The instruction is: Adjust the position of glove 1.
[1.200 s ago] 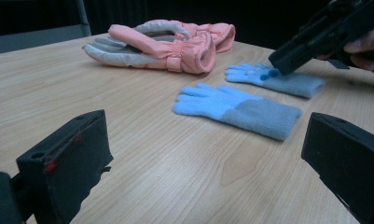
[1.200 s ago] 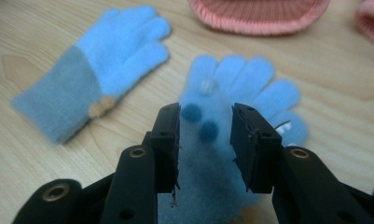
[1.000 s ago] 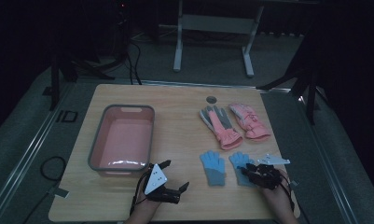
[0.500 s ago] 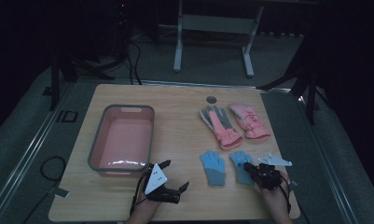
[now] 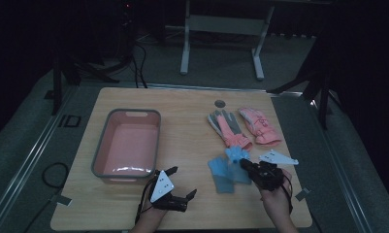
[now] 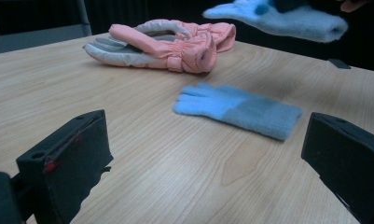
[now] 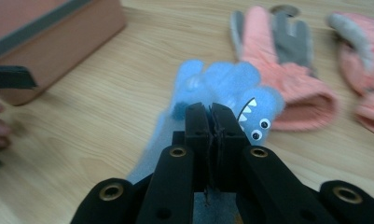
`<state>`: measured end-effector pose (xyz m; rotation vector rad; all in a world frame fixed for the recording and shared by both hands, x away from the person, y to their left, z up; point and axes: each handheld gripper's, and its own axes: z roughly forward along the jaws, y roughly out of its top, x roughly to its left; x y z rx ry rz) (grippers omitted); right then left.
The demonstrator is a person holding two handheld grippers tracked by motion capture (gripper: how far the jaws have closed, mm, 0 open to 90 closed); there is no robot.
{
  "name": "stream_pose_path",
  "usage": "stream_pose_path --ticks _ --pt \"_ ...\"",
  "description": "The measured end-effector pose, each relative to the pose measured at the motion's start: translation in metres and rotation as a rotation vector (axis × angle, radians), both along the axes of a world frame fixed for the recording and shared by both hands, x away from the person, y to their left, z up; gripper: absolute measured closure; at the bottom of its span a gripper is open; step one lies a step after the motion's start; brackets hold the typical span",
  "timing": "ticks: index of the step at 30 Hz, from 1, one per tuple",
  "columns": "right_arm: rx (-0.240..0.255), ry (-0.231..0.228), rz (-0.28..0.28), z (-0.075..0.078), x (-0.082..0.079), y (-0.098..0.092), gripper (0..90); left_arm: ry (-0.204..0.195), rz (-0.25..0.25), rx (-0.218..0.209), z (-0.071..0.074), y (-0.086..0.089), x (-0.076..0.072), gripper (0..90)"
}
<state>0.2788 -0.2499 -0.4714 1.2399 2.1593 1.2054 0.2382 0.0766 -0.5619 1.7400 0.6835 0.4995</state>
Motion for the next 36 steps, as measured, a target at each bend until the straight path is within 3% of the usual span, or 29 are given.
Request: stream_pose_path --ticks 5,10,19,36 --pt "-0.003 0.001 0.046 -0.001 0.002 0.024 86.6 -0.003 -0.003 0.003 0.000 0.000 0.000 1.3" --pt "-0.029 0.030 0.074 -0.014 0.004 0.039 86.5 -0.004 -0.004 0.004 0.000 0.000 0.000 1.3" --pt "-0.059 0.088 0.076 -0.035 0.008 0.043 86.5 -0.003 -0.004 0.004 0.000 0.000 0.000 1.3" --pt "-0.052 0.171 0.093 -0.059 0.018 0.040 85.8 -0.004 -0.006 0.006 0.000 0.000 0.000 1.3"
